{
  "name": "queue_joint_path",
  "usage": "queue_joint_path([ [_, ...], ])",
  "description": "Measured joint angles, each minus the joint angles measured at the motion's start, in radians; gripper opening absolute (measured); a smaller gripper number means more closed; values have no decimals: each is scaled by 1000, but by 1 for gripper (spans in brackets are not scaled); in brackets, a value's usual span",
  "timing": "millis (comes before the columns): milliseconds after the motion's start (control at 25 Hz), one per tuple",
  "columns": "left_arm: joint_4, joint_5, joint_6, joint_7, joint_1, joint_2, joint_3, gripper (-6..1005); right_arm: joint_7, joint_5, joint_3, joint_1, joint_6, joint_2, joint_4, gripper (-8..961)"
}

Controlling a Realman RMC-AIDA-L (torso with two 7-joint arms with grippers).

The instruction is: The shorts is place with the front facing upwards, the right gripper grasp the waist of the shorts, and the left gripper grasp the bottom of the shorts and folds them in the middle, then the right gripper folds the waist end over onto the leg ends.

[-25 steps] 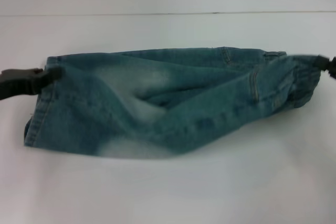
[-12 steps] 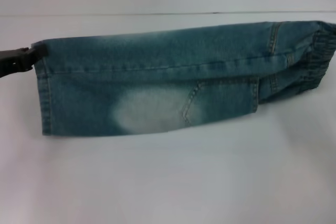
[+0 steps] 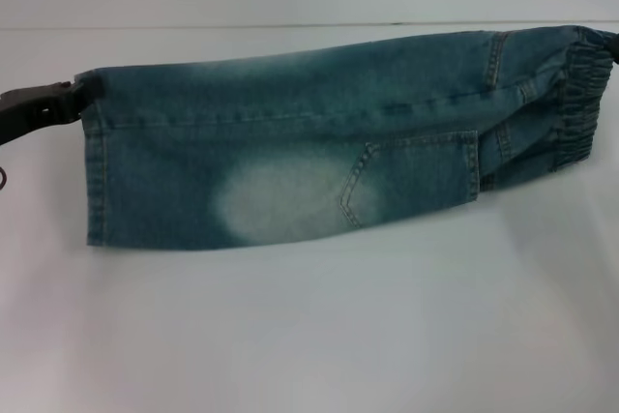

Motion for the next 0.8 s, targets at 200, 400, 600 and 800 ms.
queue_joint_path([
  [200,-14,-1,-55,19,-10,-2,0,15,-87,53,0,11,81,18,5,106],
  [400,-61,-2,-121,119,-41,-15,1,16,-172,66,-11,49,183,22,27,146],
  [600,-84,-8,-203,149,-61,-30,1,16,-215,62,-48,71,225,16,23,187],
  [800,-73,-13,-204,147,-60,-31,1,147,-220,62,-68,55,216,-1,8,292],
])
